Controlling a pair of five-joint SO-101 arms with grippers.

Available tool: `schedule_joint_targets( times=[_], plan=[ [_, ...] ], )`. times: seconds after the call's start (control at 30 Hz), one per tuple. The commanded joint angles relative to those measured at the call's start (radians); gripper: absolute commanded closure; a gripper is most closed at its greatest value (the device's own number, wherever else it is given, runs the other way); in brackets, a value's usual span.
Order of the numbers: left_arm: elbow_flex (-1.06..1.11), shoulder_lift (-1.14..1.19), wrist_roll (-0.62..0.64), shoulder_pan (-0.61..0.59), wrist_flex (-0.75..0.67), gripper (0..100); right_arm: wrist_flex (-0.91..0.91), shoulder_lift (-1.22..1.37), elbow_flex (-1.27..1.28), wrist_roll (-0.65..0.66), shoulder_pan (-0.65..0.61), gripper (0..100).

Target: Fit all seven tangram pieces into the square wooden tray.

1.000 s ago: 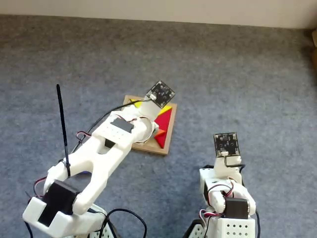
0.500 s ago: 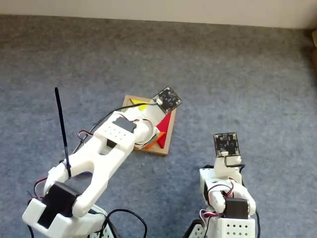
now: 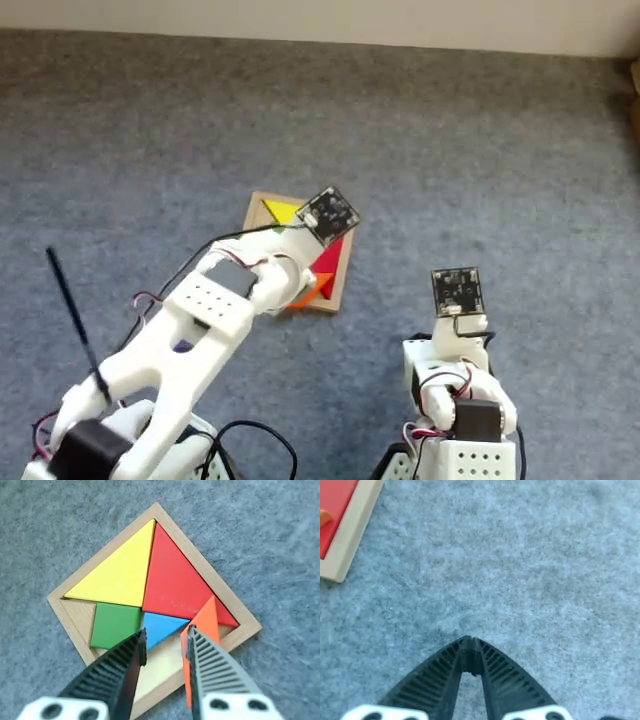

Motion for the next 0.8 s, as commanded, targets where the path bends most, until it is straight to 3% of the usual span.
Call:
schedule_joint_targets(
  times=[0.0, 0.2, 0.47, 0.77],
  plan=[
    [0.002, -0.064, -0.005, 0.01, 0.035, 85, 0.008, 0.013, 0.143, 0.0, 0.012, 98.2],
    [0.005, -0.064, -0.005, 0.01, 0.135, 85, 0.008, 0.013, 0.143, 0.0, 0.012, 98.2],
    [0.077, -0.062, 0.034, 0.004, 0.137, 85, 0.008, 0.013, 0.143, 0.0, 0.012, 98.2],
    [0.088, -0.062, 0.034, -0.124, 0.135, 85, 0.008, 0.013, 0.143, 0.0, 0.012, 98.2]
  ],
)
